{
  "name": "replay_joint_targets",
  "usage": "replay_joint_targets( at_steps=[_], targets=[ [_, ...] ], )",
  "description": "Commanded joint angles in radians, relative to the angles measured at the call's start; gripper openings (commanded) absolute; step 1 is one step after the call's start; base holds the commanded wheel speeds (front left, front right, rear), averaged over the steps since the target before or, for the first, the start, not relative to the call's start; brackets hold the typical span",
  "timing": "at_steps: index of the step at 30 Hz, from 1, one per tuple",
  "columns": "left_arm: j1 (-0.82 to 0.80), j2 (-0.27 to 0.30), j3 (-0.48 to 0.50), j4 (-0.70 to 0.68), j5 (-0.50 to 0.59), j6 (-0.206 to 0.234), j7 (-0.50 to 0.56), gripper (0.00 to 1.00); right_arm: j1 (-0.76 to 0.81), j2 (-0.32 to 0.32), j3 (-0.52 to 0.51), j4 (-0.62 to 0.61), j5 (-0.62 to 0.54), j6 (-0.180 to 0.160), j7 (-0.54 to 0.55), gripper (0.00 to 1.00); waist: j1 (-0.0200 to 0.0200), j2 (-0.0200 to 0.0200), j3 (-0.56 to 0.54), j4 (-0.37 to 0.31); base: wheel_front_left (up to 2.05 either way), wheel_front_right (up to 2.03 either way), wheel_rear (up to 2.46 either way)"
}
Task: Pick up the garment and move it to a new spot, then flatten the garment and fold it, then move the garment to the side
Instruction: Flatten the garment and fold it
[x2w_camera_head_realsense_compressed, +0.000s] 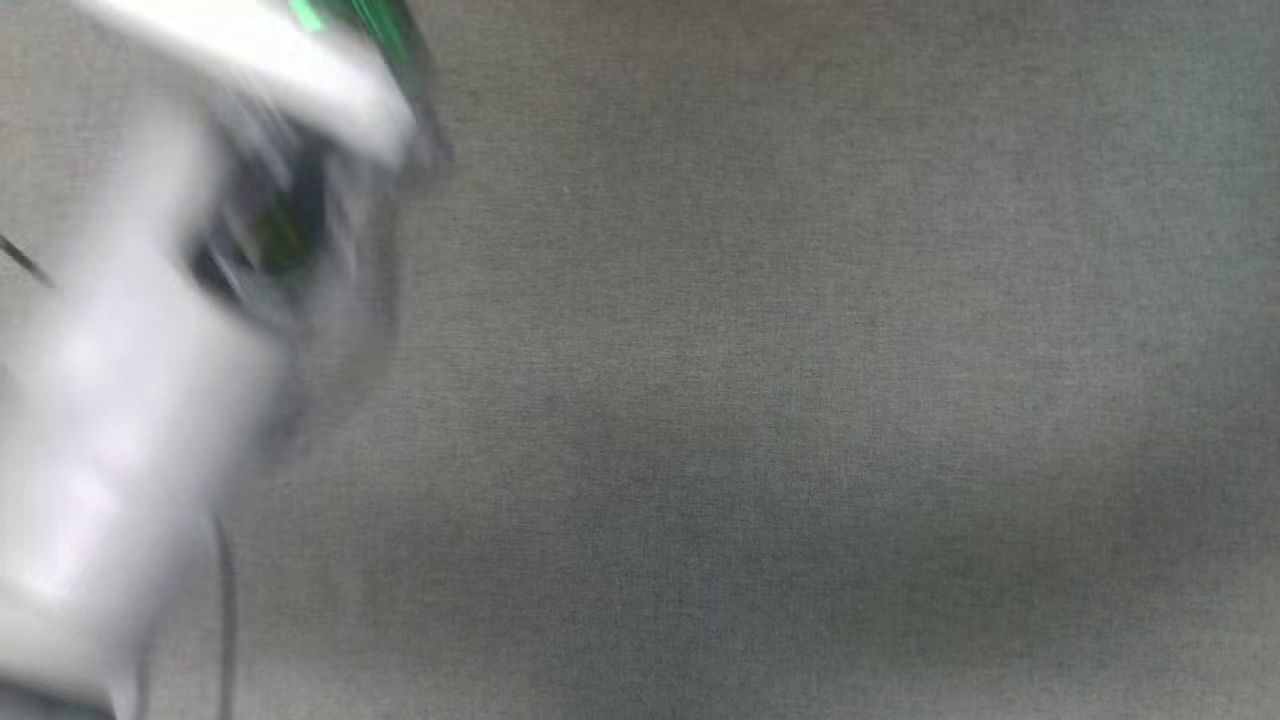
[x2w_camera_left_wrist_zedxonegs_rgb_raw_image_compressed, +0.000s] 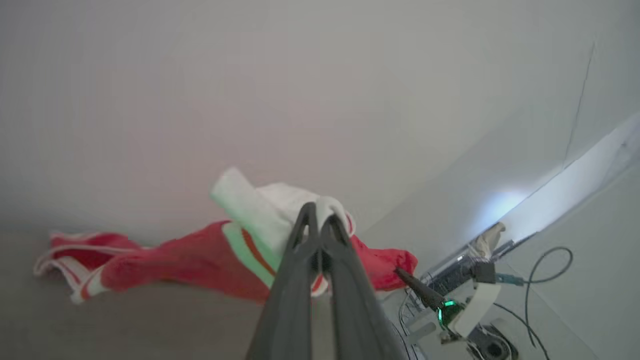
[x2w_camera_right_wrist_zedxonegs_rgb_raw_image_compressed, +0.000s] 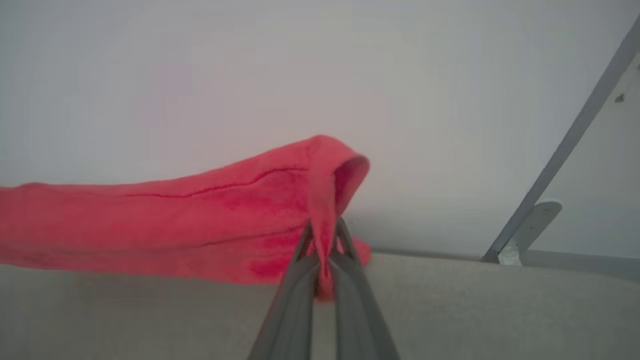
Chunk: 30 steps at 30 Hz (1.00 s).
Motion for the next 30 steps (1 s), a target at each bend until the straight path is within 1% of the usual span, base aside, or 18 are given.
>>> replay_joint_targets(
  at_steps=[1,2,4,5,7,10,13,16,21,25,27,30],
  targets=[
    [0.107,0.016,-0.027,-0.074,-0.001,-0.002,-0.009,0.0,0.083,-0.034,0.018,-0.045,0.036,-0.001,0.01,0.0,-0.0001,0.0001,-0.011,0.009,0.0,0.0,0.0],
    [0.107,0.016,-0.027,-0.074,-0.001,-0.002,-0.009,0.0,0.083,-0.034,0.018,-0.045,0.036,-0.001,0.01,0.0,-0.0001,0.0001,-0.011,0.009,0.0,0.0,0.0],
    [0.228,0.033,-0.041,-0.179,-0.025,-0.002,-0.023,0.0,0.182,-0.088,0.042,-0.111,0.07,-0.001,0.016,0.0,-0.0001,0.0001,-0.024,0.016,0.0,0.0,0.0],
    [0.355,0.059,-0.054,-0.261,-0.026,-0.002,-0.039,0.0,0.292,-0.134,0.054,-0.177,0.11,-0.001,0.014,0.0,-0.0001,0.0001,-0.043,0.018,0.0,0.0,0.0],
    [0.47,0.083,-0.07,-0.329,-0.009,-0.002,-0.052,0.0,0.398,-0.181,0.069,-0.249,0.144,-0.001,0.017,0.0,-0.0001,0.0001,-0.06,0.015,0.0,0.0,0.0],
    [0.616,0.123,-0.088,-0.409,0.024,-0.002,-0.065,0.0,0.555,-0.244,0.068,-0.345,0.207,-0.001,0.022,0.0,-0.0001,0.0001,-0.096,0.015,0.0,0.0,0.0],
    [0.75,0.167,-0.108,-0.437,0.083,-0.002,-0.071,0.0,0.701,-0.299,0.058,-0.43,0.255,-0.001,0.017,0.0,-0.0001,0.0001,-0.13,0.013,0.0,0.0,0.0],
    [0.859,0.18,-0.079,-0.473,0.118,-0.002,-0.074,0.0,0.829,-0.359,0.048,-0.502,0.261,-0.001,0.01,0.0,-0.0001,0.0001,-0.148,0.005,0.0,0.0,0.0],
    [1.056,0.18,0.006,-0.569,0.175,-0.002,-0.073,0.0,1.014,-0.423,-0.012,-0.614,0.324,-0.001,-0.019,0.0,-0.0001,0.0001,-0.153,-0.01,0.0,0.0,0.0],
    [1.135,0.186,0.038,-0.629,0.226,-0.002,-0.073,0.0,1.118,-0.453,-0.07,-0.685,0.352,-0.001,-0.044,0.0,-0.0001,0.0001,-0.145,-0.02,0.0,0.0,0.0],
    [1.114,0.18,0.054,-0.642,0.238,-0.002,-0.073,0.0,1.142,-0.455,-0.101,-0.703,0.348,-0.001,-0.058,0.0,-0.0001,0.0001,-0.142,-0.022,0.0,0.0,0.0],
    [1.026,0.177,0.071,-0.629,0.248,-0.002,-0.072,0.0,1.134,-0.423,-0.142,-0.709,0.34,-0.001,-0.062,0.0,-0.0001,0.0001,-0.138,-0.025,0.0,0.0,0.0]
  ],
)
